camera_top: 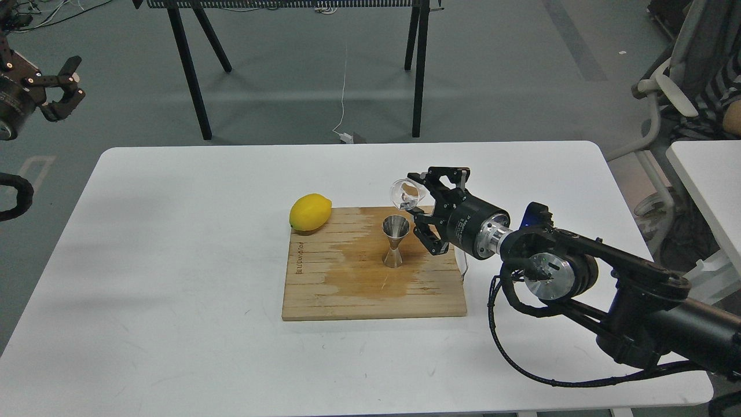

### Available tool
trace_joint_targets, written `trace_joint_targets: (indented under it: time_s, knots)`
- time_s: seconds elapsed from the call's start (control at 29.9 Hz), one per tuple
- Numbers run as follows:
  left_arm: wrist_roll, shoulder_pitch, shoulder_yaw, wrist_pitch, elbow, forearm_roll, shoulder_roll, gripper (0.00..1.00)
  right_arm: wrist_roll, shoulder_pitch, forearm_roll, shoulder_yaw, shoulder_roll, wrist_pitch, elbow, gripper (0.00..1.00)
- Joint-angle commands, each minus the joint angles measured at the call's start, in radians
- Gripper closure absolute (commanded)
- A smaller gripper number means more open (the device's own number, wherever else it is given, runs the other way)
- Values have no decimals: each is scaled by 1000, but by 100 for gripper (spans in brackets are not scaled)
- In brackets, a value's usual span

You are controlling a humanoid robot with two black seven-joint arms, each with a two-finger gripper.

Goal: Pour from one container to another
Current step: 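Tilt the glass cup with the right gripper to pour into the jigger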

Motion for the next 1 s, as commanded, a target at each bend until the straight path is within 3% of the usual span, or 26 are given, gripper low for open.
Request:
trace_joint_targets:
  time_s: [0.0,0.97]
  knots:
    - [0,0,0,0,0,0,5,0,0,18,-11,-17,-4,0,0,86]
    - [-11,-2,2,0,0,0,9,0,-9,122,-141,-176,-32,-2,-6,86]
